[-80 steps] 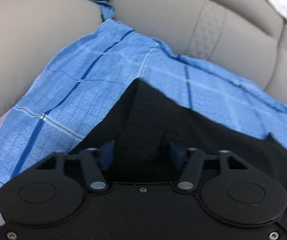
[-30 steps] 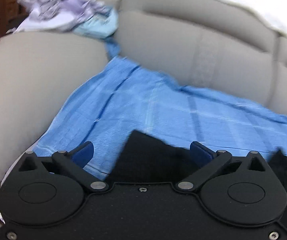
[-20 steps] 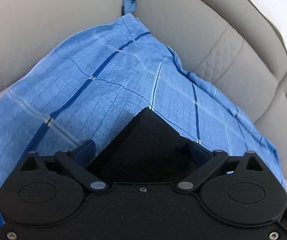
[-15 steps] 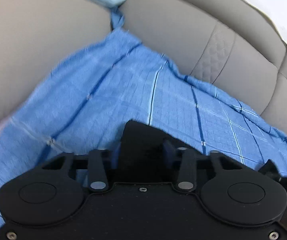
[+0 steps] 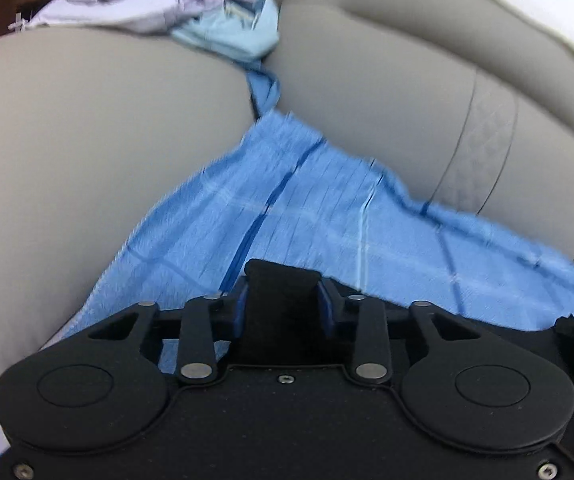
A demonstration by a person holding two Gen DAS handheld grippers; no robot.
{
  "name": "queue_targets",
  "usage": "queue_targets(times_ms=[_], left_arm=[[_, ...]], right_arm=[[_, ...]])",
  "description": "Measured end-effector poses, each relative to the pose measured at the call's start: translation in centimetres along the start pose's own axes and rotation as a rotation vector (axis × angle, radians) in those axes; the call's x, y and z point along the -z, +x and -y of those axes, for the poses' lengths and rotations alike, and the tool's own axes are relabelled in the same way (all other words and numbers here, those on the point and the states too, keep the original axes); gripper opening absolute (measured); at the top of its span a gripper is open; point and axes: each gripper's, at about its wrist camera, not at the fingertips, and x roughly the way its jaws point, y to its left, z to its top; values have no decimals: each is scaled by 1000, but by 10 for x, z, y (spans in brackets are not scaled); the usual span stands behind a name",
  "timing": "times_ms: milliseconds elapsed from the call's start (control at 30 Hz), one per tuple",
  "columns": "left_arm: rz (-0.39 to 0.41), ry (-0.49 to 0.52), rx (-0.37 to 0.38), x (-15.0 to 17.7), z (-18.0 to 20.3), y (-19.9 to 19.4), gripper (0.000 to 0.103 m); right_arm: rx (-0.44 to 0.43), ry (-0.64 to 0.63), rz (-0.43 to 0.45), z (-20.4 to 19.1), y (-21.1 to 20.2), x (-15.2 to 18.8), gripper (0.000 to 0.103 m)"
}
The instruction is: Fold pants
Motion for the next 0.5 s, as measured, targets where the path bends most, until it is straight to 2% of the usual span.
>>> queue_targets(times_ms=[33,67,100,133,167,200,300,367,400,433,467,500], left_arm=[[-6,6,-9,1,0,0,43],[-9,9,-14,0,0,-5,46],[-6,9,-12,-1,-1,-11,55],[-1,10,-19,-2,-1,-17,69],[12,16,-35,-2,-2,-26,76],[28,25,-51,-1,-2,-34,85],[95,88,-98,11,4,-67,86],[109,113,-77,23,11,-83,80],[98,124,-47,32,16,-90,61],[75,129,-17,41,21,-94,30],[30,132,21,52,26,-95,19],[-8,136,45,62,31,-94,13]], right_arm=[[38,-23,-13,-3,5,4,37],[56,-53,10,-6,3,7,44],[64,-65,29,-9,-2,9,53],[71,-75,47,-11,-9,11,58],[79,-98,71,-15,-19,13,66],[92,-124,100,-19,-29,15,68],[139,-197,174,-32,-60,28,73],[131,-239,200,-40,-79,42,73],[121,-256,206,-44,-86,51,74],[109,-272,202,-49,-93,59,74],[92,-288,195,-53,-99,69,74],[76,-300,189,-56,-105,80,74]])
